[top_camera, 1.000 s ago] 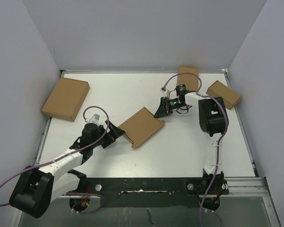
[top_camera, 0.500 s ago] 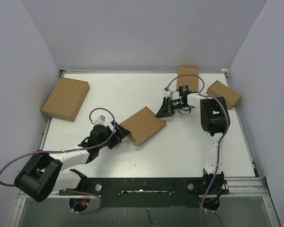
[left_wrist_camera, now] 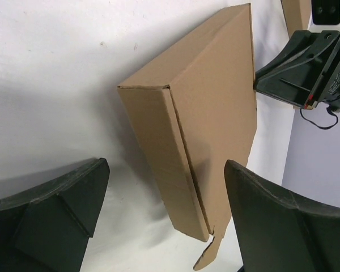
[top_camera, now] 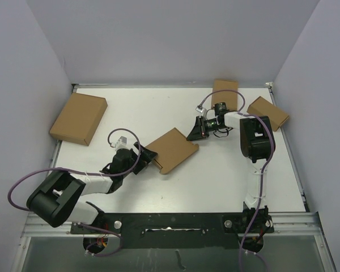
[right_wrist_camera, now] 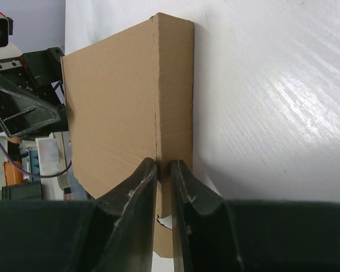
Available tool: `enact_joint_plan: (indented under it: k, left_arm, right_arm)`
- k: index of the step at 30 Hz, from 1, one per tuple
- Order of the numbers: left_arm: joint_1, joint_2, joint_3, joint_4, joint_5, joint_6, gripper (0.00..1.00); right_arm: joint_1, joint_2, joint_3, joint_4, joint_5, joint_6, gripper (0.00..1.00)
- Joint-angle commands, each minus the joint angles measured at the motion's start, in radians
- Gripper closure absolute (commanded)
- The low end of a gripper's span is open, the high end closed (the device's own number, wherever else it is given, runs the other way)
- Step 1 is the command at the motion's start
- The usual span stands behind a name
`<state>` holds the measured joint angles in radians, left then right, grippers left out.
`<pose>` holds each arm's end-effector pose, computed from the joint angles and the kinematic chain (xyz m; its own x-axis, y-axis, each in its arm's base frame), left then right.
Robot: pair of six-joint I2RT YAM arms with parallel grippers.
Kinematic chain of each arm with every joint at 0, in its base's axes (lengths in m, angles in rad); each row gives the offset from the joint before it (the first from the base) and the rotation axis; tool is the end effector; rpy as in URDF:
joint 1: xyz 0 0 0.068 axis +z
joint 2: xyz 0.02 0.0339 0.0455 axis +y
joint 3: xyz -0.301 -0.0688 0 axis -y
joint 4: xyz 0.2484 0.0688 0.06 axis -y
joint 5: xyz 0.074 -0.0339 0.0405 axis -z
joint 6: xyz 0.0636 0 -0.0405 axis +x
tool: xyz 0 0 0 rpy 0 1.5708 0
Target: Fold the paper box
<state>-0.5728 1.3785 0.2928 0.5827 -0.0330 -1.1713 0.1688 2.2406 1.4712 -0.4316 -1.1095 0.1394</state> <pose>0.2128 -0.1348 0.1509 -0.6342 -0.6866 -0.3554 -0.1720 0.5735 -0.8010 0.4479 0.1341 0.1244 -0.9650 -0.1017 -0.2419 -0.2623 0.4024 0.8771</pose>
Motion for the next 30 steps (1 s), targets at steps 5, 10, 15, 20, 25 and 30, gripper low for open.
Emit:
enact_joint_plan:
  k: [5,10,15,20,25,30]
  left_arm:
    - [-0.026,0.066,0.040,0.189,-0.094,-0.070,0.25]
    - [-0.038,0.104,0.037,0.285,-0.127,-0.107,0.39]
    - [-0.048,0.116,0.047,0.321,-0.142,-0.126,0.46]
    - [-0.048,0.092,0.055,0.312,-0.148,-0.126,0.58]
    - [-0.047,0.045,0.058,0.264,-0.154,-0.126,0.65]
    - [-0.047,0.000,0.063,0.203,-0.145,-0.151,0.69]
  right_arm:
    - [-0.008,0.037,-0.013,0.005,0.036,-0.014,0.86]
    - [-0.007,0.033,-0.011,0.003,0.030,-0.017,0.85]
    - [-0.007,0.019,-0.006,-0.002,0.022,-0.028,0.83]
    - [-0.012,-0.033,0.026,-0.050,0.019,-0.090,0.68]
    - [-0.045,-0.130,0.038,-0.087,0.041,-0.163,0.54]
    - [-0.091,-0.250,0.018,-0.122,0.039,-0.261,0.48]
